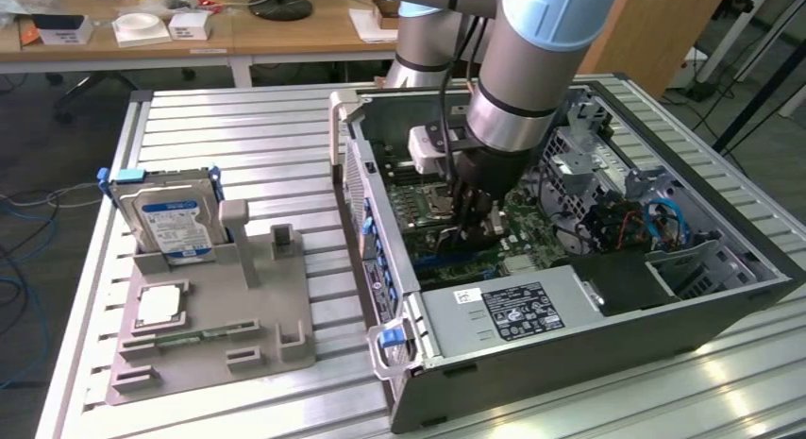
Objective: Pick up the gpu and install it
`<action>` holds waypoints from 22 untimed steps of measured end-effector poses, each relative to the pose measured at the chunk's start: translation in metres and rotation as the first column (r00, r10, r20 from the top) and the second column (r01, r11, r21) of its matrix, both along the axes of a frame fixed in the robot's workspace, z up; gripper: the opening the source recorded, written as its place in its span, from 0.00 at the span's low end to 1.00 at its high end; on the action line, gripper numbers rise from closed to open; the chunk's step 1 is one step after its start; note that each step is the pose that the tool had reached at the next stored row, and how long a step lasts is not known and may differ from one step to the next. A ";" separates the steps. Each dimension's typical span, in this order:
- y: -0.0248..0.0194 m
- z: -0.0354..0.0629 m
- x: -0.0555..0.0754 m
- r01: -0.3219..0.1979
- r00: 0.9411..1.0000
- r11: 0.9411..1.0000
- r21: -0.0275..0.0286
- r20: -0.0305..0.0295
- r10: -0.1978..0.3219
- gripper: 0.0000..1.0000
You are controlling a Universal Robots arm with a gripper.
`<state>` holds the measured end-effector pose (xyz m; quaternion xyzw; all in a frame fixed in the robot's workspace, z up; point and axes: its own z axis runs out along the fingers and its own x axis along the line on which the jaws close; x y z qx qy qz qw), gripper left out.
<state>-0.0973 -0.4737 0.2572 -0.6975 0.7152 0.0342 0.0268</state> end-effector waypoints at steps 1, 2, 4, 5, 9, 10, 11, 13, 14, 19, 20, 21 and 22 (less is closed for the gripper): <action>0.0000 -0.0001 0.000 0.005 1.000 1.000 0.000 0.000 -0.005 0.26; 0.0000 -0.0006 0.000 0.006 1.000 1.000 0.001 0.001 -0.006 0.26; 0.0000 -0.0024 0.000 0.006 1.000 1.000 -0.001 0.001 -0.006 0.26; 0.0001 -0.0041 0.000 0.006 1.000 1.000 -0.002 0.002 -0.006 0.26; 0.0001 -0.0056 0.000 0.007 1.000 1.000 -0.005 0.003 -0.007 0.26; 0.0001 -0.0058 0.000 0.007 1.000 1.000 -0.004 0.003 -0.007 0.26; 0.0001 -0.0059 0.000 0.007 1.000 1.000 -0.004 0.003 -0.007 0.26; 0.0002 -0.0059 0.000 0.007 1.000 1.000 -0.004 0.003 -0.007 0.26; 0.0002 -0.0059 0.000 0.007 1.000 1.000 -0.004 0.003 -0.007 0.26; 0.0002 -0.0058 0.000 0.007 1.000 1.000 -0.004 0.003 -0.007 0.26; 0.0002 -0.0056 0.000 0.007 1.000 1.000 -0.004 0.003 -0.007 0.26; 0.0003 -0.0047 0.000 0.007 1.000 1.000 -0.003 0.004 -0.007 0.26; 0.0003 -0.0031 0.000 0.007 1.000 1.000 -0.003 0.004 -0.006 0.26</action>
